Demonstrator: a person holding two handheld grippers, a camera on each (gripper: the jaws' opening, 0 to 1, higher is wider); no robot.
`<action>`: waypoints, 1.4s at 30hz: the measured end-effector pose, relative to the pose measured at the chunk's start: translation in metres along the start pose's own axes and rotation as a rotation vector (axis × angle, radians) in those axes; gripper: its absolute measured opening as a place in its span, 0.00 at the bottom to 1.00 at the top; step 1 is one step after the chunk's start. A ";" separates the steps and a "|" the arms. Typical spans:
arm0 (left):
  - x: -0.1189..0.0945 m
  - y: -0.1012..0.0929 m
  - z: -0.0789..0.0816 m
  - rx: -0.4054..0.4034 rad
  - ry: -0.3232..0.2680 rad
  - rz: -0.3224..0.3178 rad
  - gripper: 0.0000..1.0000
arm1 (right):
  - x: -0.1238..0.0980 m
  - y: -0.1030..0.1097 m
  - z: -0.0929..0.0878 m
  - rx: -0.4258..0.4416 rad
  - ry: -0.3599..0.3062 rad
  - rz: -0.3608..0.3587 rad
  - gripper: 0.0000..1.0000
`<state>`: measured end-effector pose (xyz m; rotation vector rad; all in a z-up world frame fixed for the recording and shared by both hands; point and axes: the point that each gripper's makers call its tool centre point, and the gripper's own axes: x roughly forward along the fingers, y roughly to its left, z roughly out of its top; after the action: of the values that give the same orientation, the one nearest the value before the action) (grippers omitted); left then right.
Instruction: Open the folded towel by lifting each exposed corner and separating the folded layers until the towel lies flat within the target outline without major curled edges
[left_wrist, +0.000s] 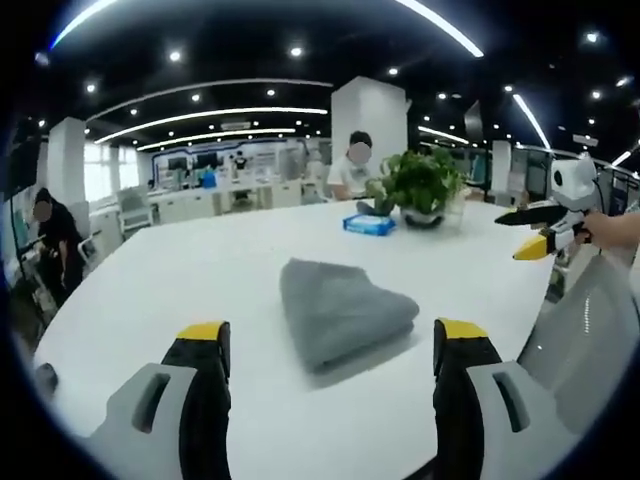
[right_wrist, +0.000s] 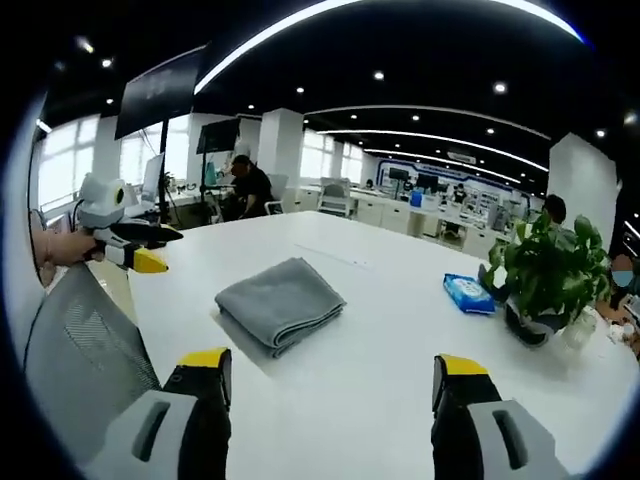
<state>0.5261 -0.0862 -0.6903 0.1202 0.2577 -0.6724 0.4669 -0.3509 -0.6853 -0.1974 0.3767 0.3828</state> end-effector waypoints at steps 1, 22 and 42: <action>0.001 -0.003 0.000 0.009 0.009 -0.018 0.83 | 0.001 -0.002 0.003 0.004 0.000 0.003 0.77; 0.092 -0.038 -0.031 0.630 0.274 -0.225 0.56 | 0.066 0.019 -0.003 0.271 0.079 0.064 0.63; 0.133 -0.063 -0.065 0.850 0.328 -0.248 0.35 | 0.095 0.051 -0.038 0.530 0.165 0.137 0.53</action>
<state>0.5740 -0.2026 -0.7909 1.0311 0.2894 -0.9770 0.5155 -0.2835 -0.7635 0.3174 0.6425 0.3900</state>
